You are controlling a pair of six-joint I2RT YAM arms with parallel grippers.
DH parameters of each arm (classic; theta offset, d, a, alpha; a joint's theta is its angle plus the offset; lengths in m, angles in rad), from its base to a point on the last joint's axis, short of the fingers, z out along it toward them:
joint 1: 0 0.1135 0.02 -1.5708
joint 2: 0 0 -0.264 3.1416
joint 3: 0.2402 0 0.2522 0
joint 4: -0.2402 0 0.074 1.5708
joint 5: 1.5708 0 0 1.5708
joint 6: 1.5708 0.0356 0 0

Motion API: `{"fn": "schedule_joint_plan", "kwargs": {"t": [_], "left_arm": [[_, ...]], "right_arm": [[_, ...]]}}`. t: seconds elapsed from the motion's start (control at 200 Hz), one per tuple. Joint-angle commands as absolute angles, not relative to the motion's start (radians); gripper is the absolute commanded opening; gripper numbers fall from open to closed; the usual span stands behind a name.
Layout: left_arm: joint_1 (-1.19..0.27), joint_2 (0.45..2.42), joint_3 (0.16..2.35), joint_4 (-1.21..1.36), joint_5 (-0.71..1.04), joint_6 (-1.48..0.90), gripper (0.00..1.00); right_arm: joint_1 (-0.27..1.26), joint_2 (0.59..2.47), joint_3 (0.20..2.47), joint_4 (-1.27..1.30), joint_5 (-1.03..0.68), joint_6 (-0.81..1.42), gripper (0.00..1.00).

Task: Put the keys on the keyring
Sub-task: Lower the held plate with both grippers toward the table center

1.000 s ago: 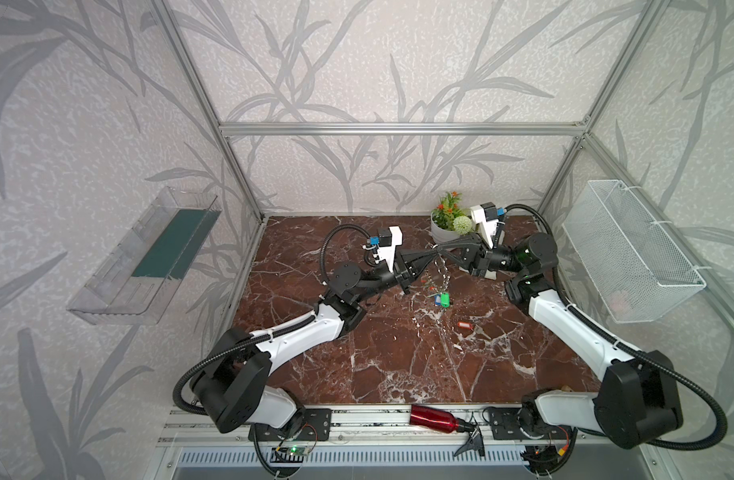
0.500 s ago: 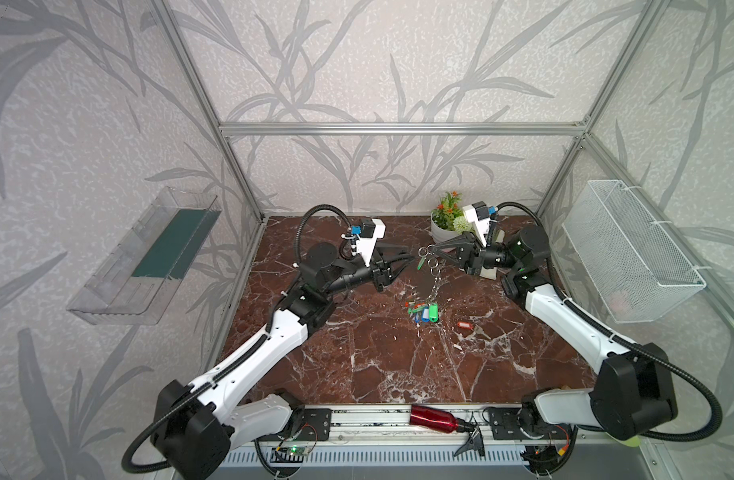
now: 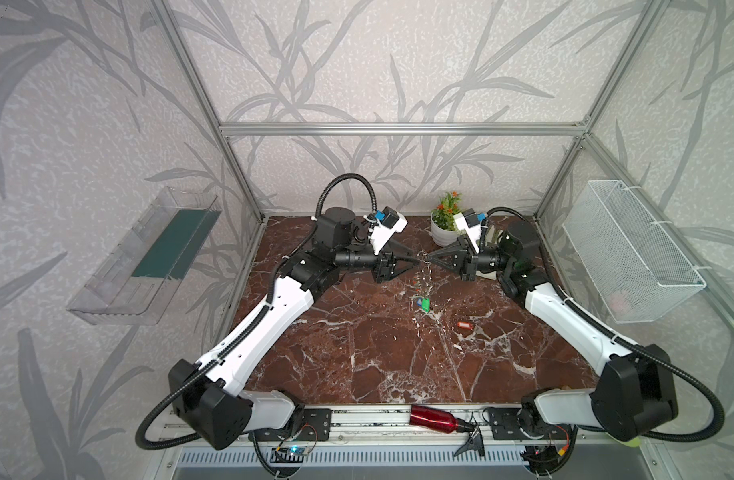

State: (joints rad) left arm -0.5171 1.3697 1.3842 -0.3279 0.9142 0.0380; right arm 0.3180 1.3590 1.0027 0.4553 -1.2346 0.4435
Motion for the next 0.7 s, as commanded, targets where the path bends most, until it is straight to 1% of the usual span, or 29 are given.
{"fn": "schedule_joint_plan", "kwargs": {"t": [0.0,0.14,0.285,0.41,0.585,0.695], "left_arm": [[-0.523,1.413,1.47,-0.445,0.97,0.137,0.36],[-0.525,1.437,1.489,-0.457,0.959,0.173,0.36],[-0.525,1.468,1.532,-0.497,0.982,0.188,0.31],[-0.526,1.489,1.574,-0.569,0.997,0.233,0.29],[-0.527,1.51,1.616,-0.644,1.005,0.279,0.21],[-0.531,1.515,1.619,-0.647,1.009,0.281,0.2]], "right_arm": [[0.327,1.335,1.047,0.479,-1.27,0.428,0.0],[0.33,1.338,1.043,0.504,-1.278,0.444,0.0],[0.33,1.344,1.038,0.547,-1.284,0.476,0.0],[0.331,1.351,1.038,0.574,-1.289,0.5,0.0],[0.331,1.347,1.031,0.589,-1.289,0.511,0.0],[0.334,1.351,1.031,0.594,-1.289,0.517,0.0]]}}
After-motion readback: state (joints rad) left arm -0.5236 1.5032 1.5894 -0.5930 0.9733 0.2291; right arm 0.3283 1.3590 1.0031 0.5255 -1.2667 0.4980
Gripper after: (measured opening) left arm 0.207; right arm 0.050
